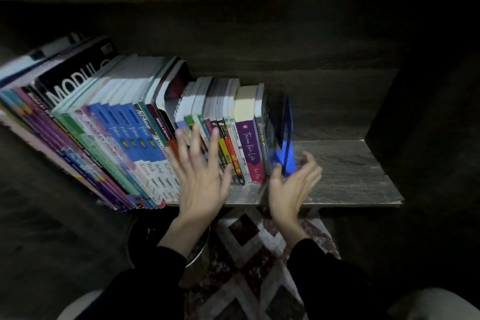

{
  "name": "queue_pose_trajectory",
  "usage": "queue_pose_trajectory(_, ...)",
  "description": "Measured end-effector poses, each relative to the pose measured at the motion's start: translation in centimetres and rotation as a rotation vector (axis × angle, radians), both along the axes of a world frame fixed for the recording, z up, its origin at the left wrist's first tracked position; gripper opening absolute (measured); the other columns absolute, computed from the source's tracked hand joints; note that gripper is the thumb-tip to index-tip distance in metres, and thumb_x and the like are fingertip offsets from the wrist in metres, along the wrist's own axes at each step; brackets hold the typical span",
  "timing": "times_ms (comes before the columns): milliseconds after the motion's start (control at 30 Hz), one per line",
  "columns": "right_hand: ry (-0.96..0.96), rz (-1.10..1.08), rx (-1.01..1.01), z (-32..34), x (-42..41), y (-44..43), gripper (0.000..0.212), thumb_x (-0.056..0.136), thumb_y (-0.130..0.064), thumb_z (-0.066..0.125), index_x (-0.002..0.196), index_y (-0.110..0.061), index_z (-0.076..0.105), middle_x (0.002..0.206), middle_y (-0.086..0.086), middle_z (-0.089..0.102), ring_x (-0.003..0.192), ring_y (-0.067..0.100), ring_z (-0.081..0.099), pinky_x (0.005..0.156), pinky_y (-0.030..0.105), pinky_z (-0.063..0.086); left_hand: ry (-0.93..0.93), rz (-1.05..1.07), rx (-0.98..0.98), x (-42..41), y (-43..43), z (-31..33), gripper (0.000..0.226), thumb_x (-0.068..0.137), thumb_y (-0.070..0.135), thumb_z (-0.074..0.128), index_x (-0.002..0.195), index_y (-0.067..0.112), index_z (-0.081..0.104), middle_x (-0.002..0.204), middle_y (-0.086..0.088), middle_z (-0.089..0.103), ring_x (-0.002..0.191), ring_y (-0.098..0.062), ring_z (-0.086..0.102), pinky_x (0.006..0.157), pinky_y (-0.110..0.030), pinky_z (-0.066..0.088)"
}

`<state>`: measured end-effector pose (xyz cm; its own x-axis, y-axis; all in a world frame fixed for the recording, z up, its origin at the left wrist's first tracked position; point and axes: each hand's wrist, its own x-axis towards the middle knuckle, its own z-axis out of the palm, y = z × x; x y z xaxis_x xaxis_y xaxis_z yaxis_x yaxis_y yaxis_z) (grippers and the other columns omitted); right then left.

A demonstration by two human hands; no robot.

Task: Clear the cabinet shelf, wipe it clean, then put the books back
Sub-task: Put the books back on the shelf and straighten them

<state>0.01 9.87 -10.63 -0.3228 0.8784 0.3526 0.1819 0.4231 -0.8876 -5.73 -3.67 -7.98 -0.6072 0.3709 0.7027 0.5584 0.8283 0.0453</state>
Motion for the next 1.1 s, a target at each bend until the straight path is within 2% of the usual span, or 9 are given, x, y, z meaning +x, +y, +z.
queue_pose_trajectory(133,-0.17,0.164,-0.098,1.7,-0.5,2.5,0.078,0.083,-0.008,0.065,0.148,-0.019,0.024,0.142,0.017,0.037,0.127,0.031,0.037,0.101,0.035,0.029,-0.066,0.049,-0.141,0.6,3.9,5.6,0.071,0.093,0.052,0.031,0.147,0.006,0.028,0.156,-0.019,0.007,0.144,-0.037,-0.008,0.111,-0.054,-0.018)
queue_pose_trajectory(367,-0.432,0.454,-0.448,3.6,-2.2,6.2,0.072,0.093,-0.017,0.051,0.153,-0.027,0.012,0.14,0.012,0.048,0.128,0.035,0.044,0.098,0.033,0.036,-0.328,0.141,-0.284,-0.4,6.5,7.5,0.085,0.091,0.068,0.022,0.152,0.01,0.007,0.157,-0.023,0.006,0.146,-0.036,0.002,0.115,-0.054,-0.01)
queue_pose_trajectory(433,-0.422,0.561,-0.548,3.2,-2.6,6.7,0.087,0.07,-0.026,0.061,0.148,-0.027,0.024,0.14,0.007,0.047,0.128,0.035,0.044,0.102,0.039,0.039,-0.307,0.116,-0.243,-0.4,6.4,7.3,0.085,0.091,0.069,0.023,0.152,0.011,0.01,0.156,-0.023,0.011,0.146,-0.035,0.007,0.116,-0.051,-0.008)
queue_pose_trajectory(500,-0.308,0.653,-0.684,0.2,-3.5,7.7,0.094,0.032,-0.032,0.058,0.124,-0.024,0.039,0.126,0.006,0.051,0.115,0.034,0.051,0.084,0.038,0.046,-0.253,0.095,-0.206,-0.6,6.2,6.9,0.085,0.091,0.069,0.022,0.152,0.012,0.014,0.156,-0.022,0.014,0.145,-0.034,0.009,0.115,-0.049,-0.01)
queue_pose_trajectory(567,-0.035,0.662,-0.914,-1.2,-3.6,8.1,0.091,0.022,-0.03,0.056,0.112,-0.017,0.044,0.11,0.017,0.053,0.094,0.03,0.052,0.065,0.032,0.042,-0.2,0.082,-0.156,-0.7,6.1,6.2,0.083,0.091,0.07,0.02,0.15,0.011,0.022,0.155,-0.021,0.02,0.144,-0.035,0.013,0.114,-0.048,-0.013)
queue_pose_trajectory(667,0.341,0.538,-1.083,0.3,-3.2,7.6,0.068,0.046,-0.024,0.051,0.112,-0.007,0.054,0.104,0.018,0.059,0.088,0.029,0.056,0.07,0.033,0.047,-0.198,0.086,-0.054,-0.7,6.8,5.7,0.081,0.091,0.068,0.02,0.149,0.012,0.027,0.154,-0.022,0.022,0.145,-0.037,0.008,0.111,-0.053,-0.016)
queue_pose_trajectory(767,0.367,0.416,-1.067,0.6,-4.5,7.4,0.044,0.092,-0.027,0.04,0.132,-0.013,0.053,0.098,0.006,0.063,0.081,0.02,0.06,0.072,0.031,0.049,-0.194,0.114,0.012,-1.0,7.6,5.3,0.077,0.092,0.066,0.023,0.149,0.014,0.028,0.156,-0.021,0.019,0.146,-0.037,0.001,0.109,-0.055,-0.019)
queue_pose_trajectory(867,0.148,0.505,-1.0,0.2,-6.5,7.6,0.079,0.083,-0.075,0.041,0.127,-0.011,0.057,0.102,0.006,0.067,0.076,0.017,0.063,0.069,0.031,0.051,-0.143,0.105,0.062,-1.5,7.7,4.6,0.073,0.094,0.062,0.029,0.148,0.013,0.032,0.155,-0.02,0.02,0.145,-0.036,0.003,0.109,-0.053,-0.018)
queue_pose_trajectory(1100,0.161,0.683,-0.971,-0.9,-7.4,8.8,0.048,0.099,-0.047,0.035,0.116,-0.01,0.061,0.083,0.002,0.066,0.062,0.008,0.066,0.049,0.016,0.047,0.044,0.044,0.074,-3.2,7.6,3.0,0.072,0.091,0.057,0.046,0.145,0.011,0.035,0.153,-0.025,0.023,0.141,-0.039,0.007,0.109,-0.059,-0.008)
